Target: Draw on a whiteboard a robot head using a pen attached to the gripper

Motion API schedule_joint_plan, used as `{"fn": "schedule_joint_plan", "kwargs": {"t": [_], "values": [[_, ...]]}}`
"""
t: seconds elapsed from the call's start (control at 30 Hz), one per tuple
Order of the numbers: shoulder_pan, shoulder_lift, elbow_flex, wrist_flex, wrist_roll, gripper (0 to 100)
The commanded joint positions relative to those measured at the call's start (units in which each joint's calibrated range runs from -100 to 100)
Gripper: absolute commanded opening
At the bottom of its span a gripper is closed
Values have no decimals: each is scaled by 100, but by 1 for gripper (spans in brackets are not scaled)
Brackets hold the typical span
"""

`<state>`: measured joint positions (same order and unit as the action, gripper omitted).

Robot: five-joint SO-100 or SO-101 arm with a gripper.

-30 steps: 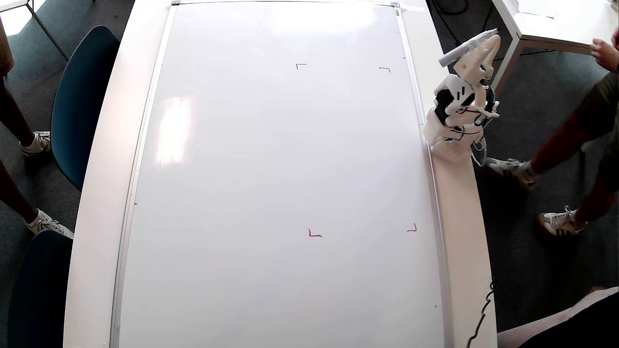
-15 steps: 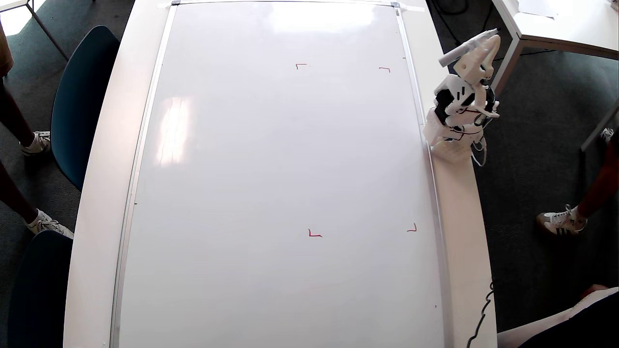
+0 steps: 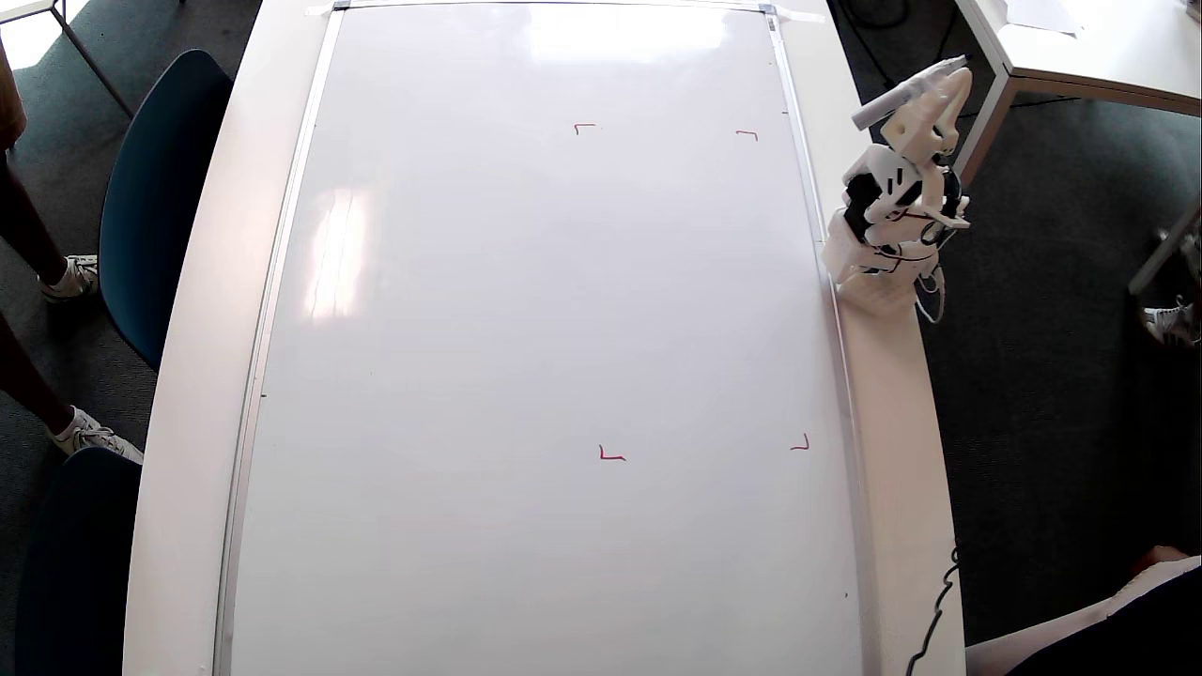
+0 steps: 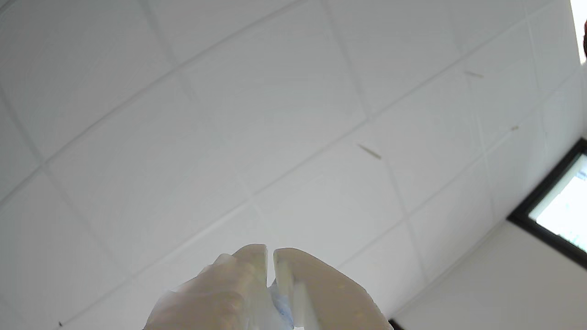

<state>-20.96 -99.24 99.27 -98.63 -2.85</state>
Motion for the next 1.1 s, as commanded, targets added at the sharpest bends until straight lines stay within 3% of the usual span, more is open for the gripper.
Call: {"fn": "schedule_joint_plan", "kwargs": {"t": [0.0, 0.67, 0.83, 1.07], "values": [[-21, -76, 27, -85, -16, 1], [-21, -76, 27, -24, 0, 1], [-21, -76, -699, 1557, 0, 1], [-13, 34, -3070, 5641, 0, 1]]}}
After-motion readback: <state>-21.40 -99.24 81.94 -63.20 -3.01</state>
